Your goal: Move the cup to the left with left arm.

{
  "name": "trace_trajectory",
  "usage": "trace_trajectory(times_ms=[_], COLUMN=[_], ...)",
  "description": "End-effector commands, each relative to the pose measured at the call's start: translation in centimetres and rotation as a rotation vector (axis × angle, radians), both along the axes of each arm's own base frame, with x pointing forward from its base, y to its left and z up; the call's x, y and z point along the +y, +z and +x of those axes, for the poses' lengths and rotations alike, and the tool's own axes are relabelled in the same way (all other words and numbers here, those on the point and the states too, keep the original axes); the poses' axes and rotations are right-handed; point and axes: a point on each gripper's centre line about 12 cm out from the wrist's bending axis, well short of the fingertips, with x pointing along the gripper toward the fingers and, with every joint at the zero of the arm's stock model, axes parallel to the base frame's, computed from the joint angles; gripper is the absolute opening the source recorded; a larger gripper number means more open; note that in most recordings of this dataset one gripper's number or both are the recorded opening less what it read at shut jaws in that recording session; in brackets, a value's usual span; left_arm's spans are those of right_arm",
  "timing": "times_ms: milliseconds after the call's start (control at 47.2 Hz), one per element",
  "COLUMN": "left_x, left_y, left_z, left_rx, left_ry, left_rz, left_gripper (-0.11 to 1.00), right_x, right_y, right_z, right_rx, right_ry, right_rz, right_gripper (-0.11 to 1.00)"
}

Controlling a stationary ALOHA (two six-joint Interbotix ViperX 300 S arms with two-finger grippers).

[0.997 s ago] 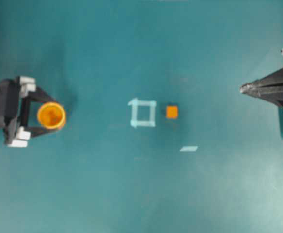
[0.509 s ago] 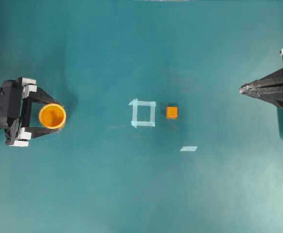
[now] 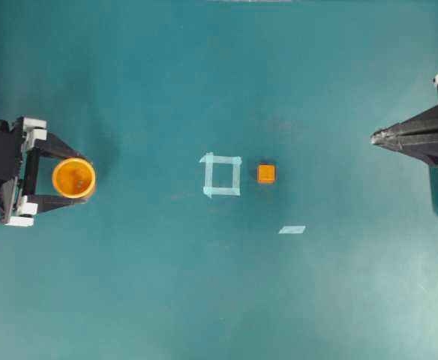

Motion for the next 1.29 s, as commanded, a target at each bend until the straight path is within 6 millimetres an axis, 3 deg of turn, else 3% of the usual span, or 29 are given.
trace_trajectory(times_ms=[0, 85, 1272], left_x=[-0.08, -0.07, -0.08], left_y=[0.4, 0.46, 0.54], left_z=[0.03, -0.07, -0.03], left_rx=[-0.025, -0.029, -0.032], left_ry=[-0.003, -0.003, -0.003], left_rz=[-0.002, -0.002, -0.003], left_gripper=[0.67, 0.62, 0.62], right_x=[0.0, 0.0, 0.0], right_y=[1.39, 1.34, 1.3], right_z=[0.19, 0.22, 0.27], right_rx=[-0.035, -0.032, -0.031], right_ry=[0.0, 0.0, 0.0], right_rz=[-0.002, 0.0, -0.002], right_gripper=[0.0, 0.0, 0.0])
